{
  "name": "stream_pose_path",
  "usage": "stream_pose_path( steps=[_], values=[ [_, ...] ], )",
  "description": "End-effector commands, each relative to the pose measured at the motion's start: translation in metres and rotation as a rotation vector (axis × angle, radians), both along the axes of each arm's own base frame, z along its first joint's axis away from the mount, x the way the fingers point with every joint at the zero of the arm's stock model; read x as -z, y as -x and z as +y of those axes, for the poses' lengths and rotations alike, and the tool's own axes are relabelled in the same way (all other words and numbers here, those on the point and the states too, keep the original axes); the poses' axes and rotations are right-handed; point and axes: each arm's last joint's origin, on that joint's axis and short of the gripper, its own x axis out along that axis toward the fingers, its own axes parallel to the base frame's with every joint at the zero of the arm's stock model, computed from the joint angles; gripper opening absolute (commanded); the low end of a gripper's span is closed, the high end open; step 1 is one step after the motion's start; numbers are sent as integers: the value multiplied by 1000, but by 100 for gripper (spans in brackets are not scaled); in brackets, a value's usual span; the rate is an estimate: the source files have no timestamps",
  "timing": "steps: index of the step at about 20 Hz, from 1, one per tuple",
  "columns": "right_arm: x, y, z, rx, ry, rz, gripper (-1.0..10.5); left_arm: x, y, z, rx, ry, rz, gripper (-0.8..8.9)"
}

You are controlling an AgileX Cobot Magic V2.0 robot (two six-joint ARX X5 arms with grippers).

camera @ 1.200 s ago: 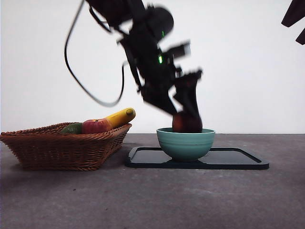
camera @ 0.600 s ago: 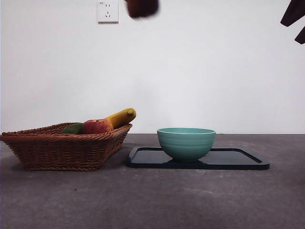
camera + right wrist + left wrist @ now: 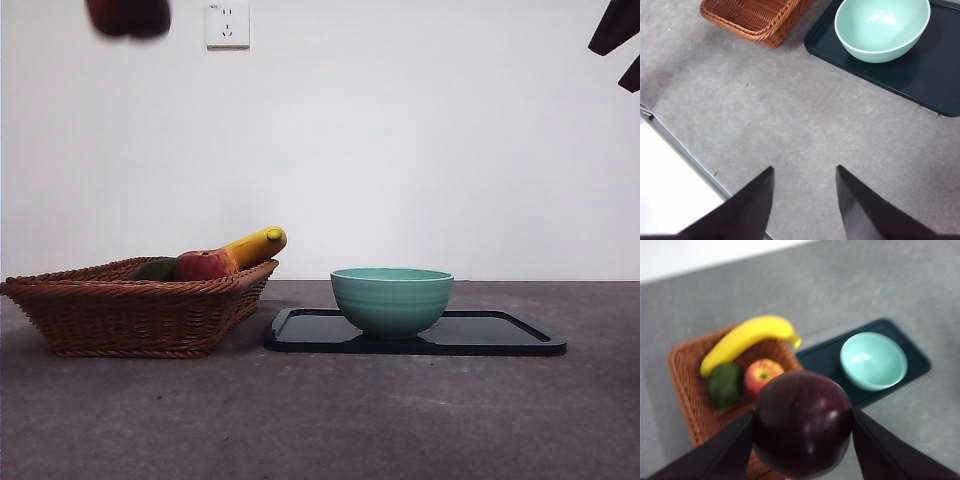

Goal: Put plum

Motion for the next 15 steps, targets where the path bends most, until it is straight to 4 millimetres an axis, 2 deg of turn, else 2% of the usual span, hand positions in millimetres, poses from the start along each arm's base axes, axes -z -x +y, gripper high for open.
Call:
stream_pose_path(
  steps=[1,8,15],
  values=[
    [-1,-1,1,-7,-7,-5,198,25,-11,1,-20,2,7,247],
    [-1,-1,1,-5,-8,-3,198,112,-40,4,-64,-3,21,245],
    [-1,-1,1,-4,-8,-2,198,169,-80,2,-82,-45,124,245]
  ],
)
